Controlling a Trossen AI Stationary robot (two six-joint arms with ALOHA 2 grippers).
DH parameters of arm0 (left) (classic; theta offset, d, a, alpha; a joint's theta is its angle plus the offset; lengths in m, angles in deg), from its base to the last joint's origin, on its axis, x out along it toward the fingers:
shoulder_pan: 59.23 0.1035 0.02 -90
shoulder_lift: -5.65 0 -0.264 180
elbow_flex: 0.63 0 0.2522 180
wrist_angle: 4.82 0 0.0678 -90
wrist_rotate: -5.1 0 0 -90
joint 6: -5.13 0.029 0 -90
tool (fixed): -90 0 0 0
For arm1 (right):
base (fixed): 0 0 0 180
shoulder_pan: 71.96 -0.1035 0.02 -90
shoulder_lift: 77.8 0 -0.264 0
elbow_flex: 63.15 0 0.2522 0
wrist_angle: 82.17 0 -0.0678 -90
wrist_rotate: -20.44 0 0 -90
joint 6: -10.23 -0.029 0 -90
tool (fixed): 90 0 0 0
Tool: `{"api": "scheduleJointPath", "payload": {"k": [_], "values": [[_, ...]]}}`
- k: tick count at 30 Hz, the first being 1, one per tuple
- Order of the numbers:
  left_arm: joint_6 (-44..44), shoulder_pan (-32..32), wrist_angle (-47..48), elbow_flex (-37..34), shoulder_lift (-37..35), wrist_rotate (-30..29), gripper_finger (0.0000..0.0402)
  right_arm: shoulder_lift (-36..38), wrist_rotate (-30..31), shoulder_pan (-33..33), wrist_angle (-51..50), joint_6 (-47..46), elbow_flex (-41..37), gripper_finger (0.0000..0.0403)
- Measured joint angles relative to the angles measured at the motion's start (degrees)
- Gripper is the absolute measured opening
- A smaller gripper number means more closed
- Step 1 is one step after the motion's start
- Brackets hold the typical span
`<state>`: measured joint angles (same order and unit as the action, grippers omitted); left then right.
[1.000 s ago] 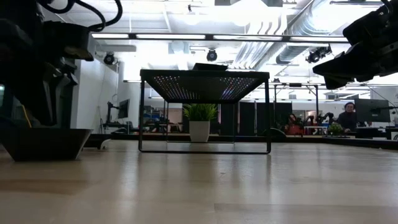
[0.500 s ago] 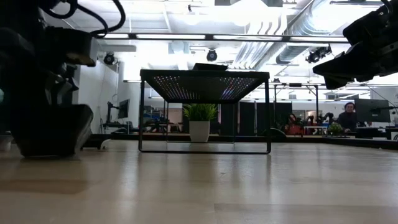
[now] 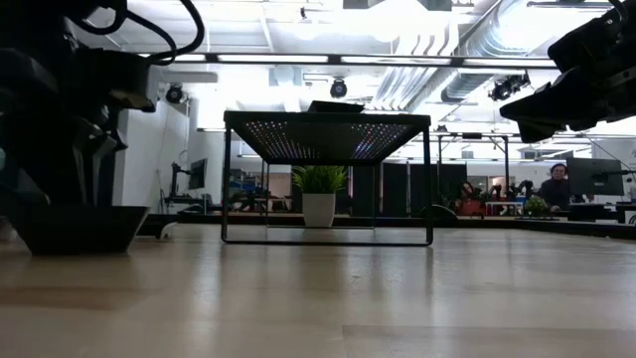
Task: Pick & Place Mini shaped plates
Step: Stack the distorted square plate on top of the distorted square plate on the shelf
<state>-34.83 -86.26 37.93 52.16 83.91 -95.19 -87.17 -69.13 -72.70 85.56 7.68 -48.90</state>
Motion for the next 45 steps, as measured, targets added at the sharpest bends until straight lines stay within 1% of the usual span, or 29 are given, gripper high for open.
{"api": "scheduleJointPath", "payload": {"k": [8,11,15,17,20,23,26,31,34,36,39,45], "values": [[0.73,0.0,-3.56,0.0,-1.13,-0.21,0.006,0.0,0.01,0.0,0.0,0.01,0.0,0.0007],[3.19,-0.38,-4.53,0.0,-3.28,-2.01,0.006,0.0,0.0,0.0,0.0,0.0,0.0,0.0008],[8.75,-1.66,-4.68,0.0,-5.64,-6.89,0.006,0.0,0.02,0.0,0.0,0.01,0.0,0.0009],[8.09,-1.93,-5.04,0.0,-6.33,-7.86,0.006,0.0,0.0,-0.01,0.0,-0.01,0.0,0.0007],[4.81,-1.86,-4.76,0.0,-7.25,-7.11,0.006,0.0,0.02,0.0,0.0,0.0,0.0,0.0005],[3.38,-1.86,-4.29,0.0,-7.39,-6.99,0.0062,0.0,0.01,-0.02,0.0,0.01,0.0,0.0006],[1.97,-1.88,-3.28,0.0,-7.39,-6.75,0.0077,0.0,0.0,-0.02,0.0,0.01,0.0,0.0007],[0.8,-1.88,-2.37,0.0,-7.74,-6.8,0.0134,0.0,0.0,0.0,0.0,0.01,0.0,0.0008],[-3.39,-1.84,0.91,0.0,-9.45,-6.52,0.0169,0.0,0.0,-0.02,0.0,-0.01,0.0,0.0009],[-7.46,-1.84,4.33,0.0,-10.68,-5.67,0.0184,0.0,0.0,-0.01,0.0,-0.01,0.0,0.0008],[-11.61,-1.84,7.7,0.0,-11.75,-5.03,0.0191,0.0,0.0,-0.01,0.0,0.0,0.0,0.0005],[-13.5,-1.81,10.38,0.0,-11.45,-3.61,0.0192,0.0,0.0,-0.02,0.0,0.0,0.0,0.0007]]}}
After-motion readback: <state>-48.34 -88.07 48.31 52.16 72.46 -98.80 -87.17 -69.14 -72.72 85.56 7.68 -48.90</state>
